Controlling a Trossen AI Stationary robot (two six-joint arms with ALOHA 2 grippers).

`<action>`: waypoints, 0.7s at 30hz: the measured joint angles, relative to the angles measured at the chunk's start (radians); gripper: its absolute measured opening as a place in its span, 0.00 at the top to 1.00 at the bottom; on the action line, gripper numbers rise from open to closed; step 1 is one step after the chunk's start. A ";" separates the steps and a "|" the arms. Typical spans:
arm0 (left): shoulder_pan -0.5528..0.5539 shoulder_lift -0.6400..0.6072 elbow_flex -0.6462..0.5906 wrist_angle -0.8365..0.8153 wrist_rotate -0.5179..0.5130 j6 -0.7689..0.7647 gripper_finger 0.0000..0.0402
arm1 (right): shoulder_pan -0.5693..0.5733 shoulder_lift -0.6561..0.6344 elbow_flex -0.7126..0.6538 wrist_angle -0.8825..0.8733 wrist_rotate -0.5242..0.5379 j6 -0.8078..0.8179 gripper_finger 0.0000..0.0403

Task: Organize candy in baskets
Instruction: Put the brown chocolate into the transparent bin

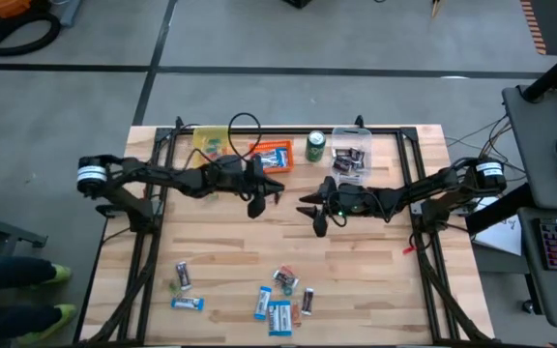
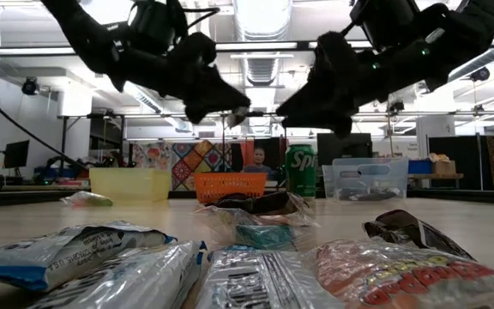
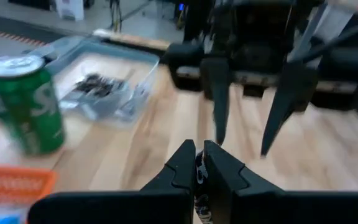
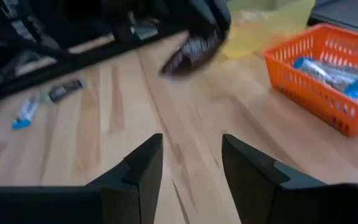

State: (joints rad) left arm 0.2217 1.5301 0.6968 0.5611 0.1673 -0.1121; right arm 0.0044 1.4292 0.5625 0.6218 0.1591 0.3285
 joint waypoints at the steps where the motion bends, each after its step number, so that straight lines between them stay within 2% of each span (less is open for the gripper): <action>1: -0.007 0.021 0.000 0.044 -0.001 -0.022 1.00 | 0.000 0.000 0.000 0.009 0.001 0.008 0.62; 3: -0.018 0.060 0.000 0.122 -0.006 -0.056 1.00 | 0.000 0.000 0.003 0.021 0.013 0.035 0.61; 6: -0.035 0.116 0.006 0.214 -0.054 -0.096 1.00 | 0.000 0.000 0.012 0.022 0.080 0.073 0.61; 8: -0.044 0.145 0.013 0.247 -0.092 -0.105 1.00 | 0.000 0.000 0.017 0.020 0.088 0.077 0.61; 14: -0.065 0.184 0.024 0.273 -0.215 -0.132 1.00 | 0.000 0.001 0.038 0.015 0.107 0.119 0.61; 16: -0.074 0.182 0.029 0.282 -0.247 -0.133 1.00 | 0.000 0.001 0.038 0.011 0.143 0.131 0.61; 21: -0.087 0.181 0.040 0.285 -0.282 -0.142 1.00 | -0.001 0.002 0.038 -0.009 0.193 0.136 0.61</action>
State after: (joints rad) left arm 0.1350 1.7107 0.7370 0.8462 -0.1147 -0.2538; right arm 0.0038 1.4307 0.6006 0.6128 0.3523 0.4643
